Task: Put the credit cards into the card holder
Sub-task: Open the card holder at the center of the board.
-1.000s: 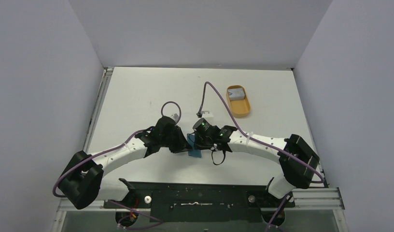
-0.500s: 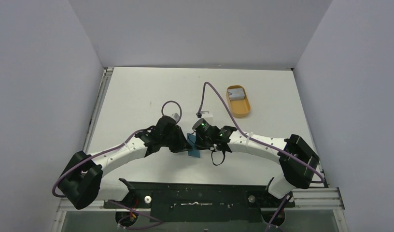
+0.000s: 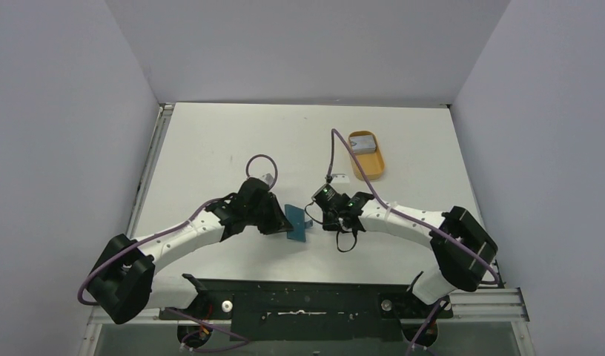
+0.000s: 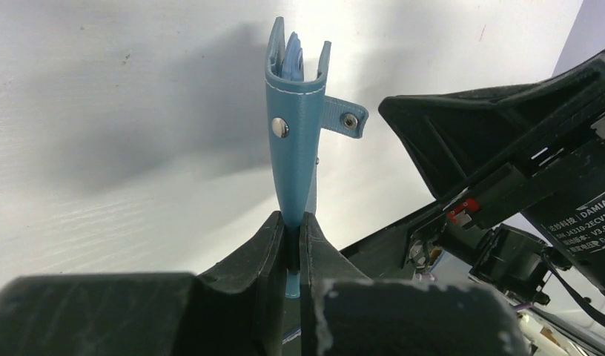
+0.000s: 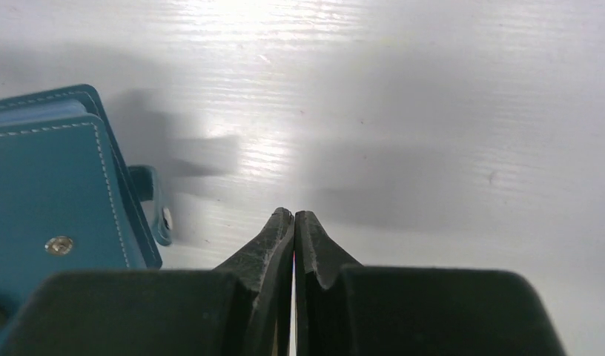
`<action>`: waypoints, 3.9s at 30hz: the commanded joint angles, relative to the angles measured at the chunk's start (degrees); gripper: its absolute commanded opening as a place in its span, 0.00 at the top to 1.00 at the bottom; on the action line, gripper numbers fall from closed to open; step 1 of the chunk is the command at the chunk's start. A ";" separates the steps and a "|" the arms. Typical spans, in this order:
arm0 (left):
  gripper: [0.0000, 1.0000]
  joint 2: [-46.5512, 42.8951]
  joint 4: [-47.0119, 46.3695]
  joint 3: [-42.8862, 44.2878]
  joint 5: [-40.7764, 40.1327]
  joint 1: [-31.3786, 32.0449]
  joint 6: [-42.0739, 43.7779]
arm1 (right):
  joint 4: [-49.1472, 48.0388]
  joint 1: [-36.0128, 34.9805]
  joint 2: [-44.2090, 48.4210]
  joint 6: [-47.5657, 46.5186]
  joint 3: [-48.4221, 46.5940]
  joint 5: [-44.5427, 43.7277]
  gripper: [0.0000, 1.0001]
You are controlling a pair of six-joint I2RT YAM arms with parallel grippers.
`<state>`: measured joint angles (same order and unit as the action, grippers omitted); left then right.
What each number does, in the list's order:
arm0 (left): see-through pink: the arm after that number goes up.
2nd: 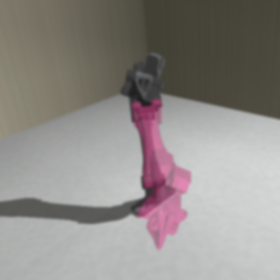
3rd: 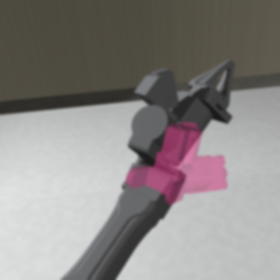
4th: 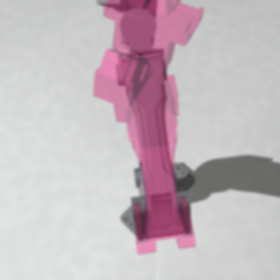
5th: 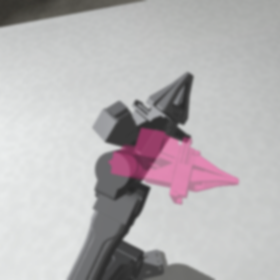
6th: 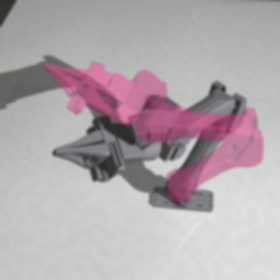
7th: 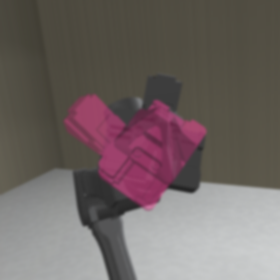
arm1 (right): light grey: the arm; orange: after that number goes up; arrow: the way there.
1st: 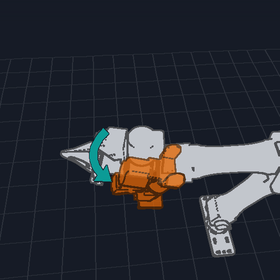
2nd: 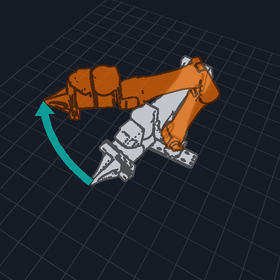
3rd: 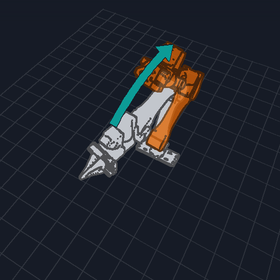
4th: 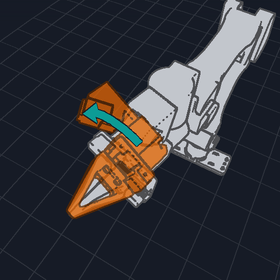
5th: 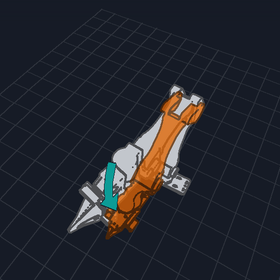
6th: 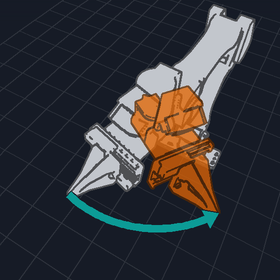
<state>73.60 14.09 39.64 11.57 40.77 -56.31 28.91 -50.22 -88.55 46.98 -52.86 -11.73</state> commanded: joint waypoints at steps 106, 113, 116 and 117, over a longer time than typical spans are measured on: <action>0.46 16.27 -14.35 6.56 5.90 1.67 4.15 | -11.10 3.26 19.24 -6.40 7.86 12.47 1.00; 0.65 17.42 -11.18 6.39 3.50 1.76 5.70 | -11.15 3.19 21.62 -6.61 7.90 12.74 1.00; 0.76 17.85 -9.12 6.01 1.62 1.76 6.11 | -10.73 3.29 22.34 -6.78 8.39 11.95 1.00; 0.78 18.02 -8.73 5.75 1.21 1.64 6.13 | -10.53 3.36 22.40 -6.92 8.58 11.91 1.00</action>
<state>90.41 0.32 44.84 17.54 42.46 -52.62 20.80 -46.61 -69.01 39.92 -44.31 0.91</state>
